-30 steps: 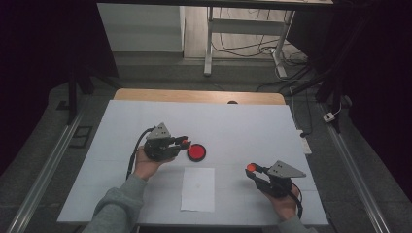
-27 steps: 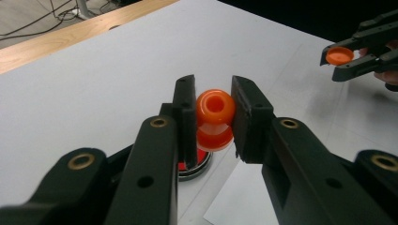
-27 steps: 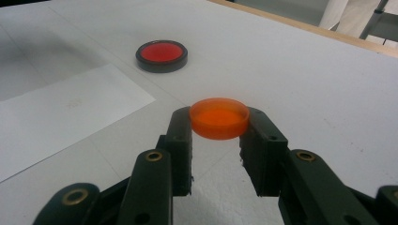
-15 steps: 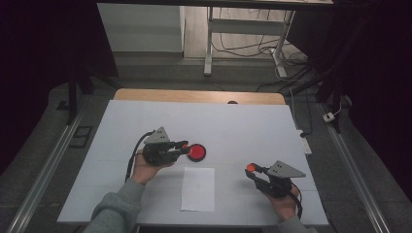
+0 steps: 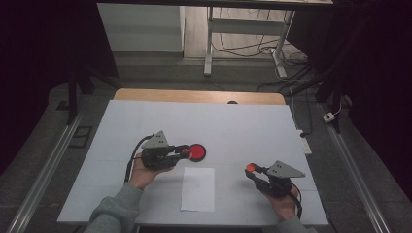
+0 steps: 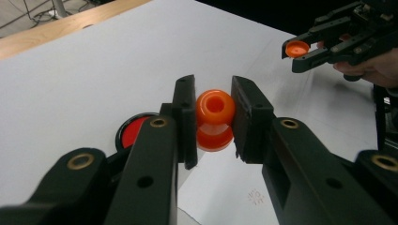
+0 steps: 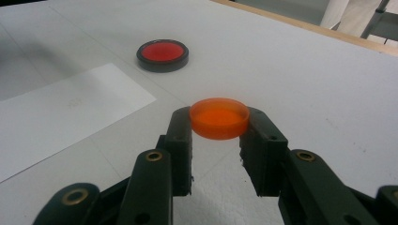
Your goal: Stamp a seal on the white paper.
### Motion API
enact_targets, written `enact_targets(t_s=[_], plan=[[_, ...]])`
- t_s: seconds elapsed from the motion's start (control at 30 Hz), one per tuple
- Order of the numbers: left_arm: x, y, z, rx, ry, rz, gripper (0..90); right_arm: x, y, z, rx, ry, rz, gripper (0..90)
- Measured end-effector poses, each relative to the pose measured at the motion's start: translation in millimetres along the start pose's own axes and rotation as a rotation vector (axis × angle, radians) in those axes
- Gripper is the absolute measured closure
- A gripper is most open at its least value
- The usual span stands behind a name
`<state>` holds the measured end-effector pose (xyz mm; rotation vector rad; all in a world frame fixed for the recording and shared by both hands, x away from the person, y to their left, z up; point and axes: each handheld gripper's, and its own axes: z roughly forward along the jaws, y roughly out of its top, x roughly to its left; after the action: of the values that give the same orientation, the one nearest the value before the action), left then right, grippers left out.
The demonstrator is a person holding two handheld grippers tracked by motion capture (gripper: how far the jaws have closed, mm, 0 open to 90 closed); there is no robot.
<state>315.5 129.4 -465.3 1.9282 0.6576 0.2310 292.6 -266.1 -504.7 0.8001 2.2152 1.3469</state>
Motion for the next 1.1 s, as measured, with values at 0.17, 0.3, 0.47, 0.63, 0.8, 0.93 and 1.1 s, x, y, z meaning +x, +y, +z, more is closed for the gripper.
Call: enact_targets(t_s=[0.17, 0.3, 0.47, 0.63, 0.8, 0.93, 1.1], plan=[[-2.0, -3.1, 2.2, 0.017, -0.012, 0.001, 72.3, 0.1, 0.3, -0.3, -0.001, 0.001, 0.000, 64.7], [-4.5, -3.8, 3.0, 0.018, -0.023, 0.002, 72.3, 0.0, 0.4, -0.7, -0.002, 0.000, -0.001, 64.7], [-6.8, -6.0, 5.0, 0.030, -0.037, 0.007, 72.3, -0.1, 0.3, -0.6, 0.000, 0.001, 0.000, 64.7], [-8.5, -9.0, 7.4, 0.043, -0.047, 0.005, 72.3, -0.2, 0.1, -0.6, 0.000, 0.001, -0.001, 64.7], [-10.7, -10.9, 9.7, 0.052, -0.060, -0.001, 72.3, -0.1, 0.1, -0.2, 0.001, 0.001, -0.002, 64.7], [-13.1, -11.8, 12.5, 0.060, -0.071, 0.001, 72.3, -0.2, 0.0, -0.2, 0.001, 0.000, -0.003, 64.7], [-16.6, -12.5, 15.3, 0.071, -0.088, 0.006, 72.2, -0.2, 0.0, -0.3, 0.002, 0.000, -0.004, 64.7]])
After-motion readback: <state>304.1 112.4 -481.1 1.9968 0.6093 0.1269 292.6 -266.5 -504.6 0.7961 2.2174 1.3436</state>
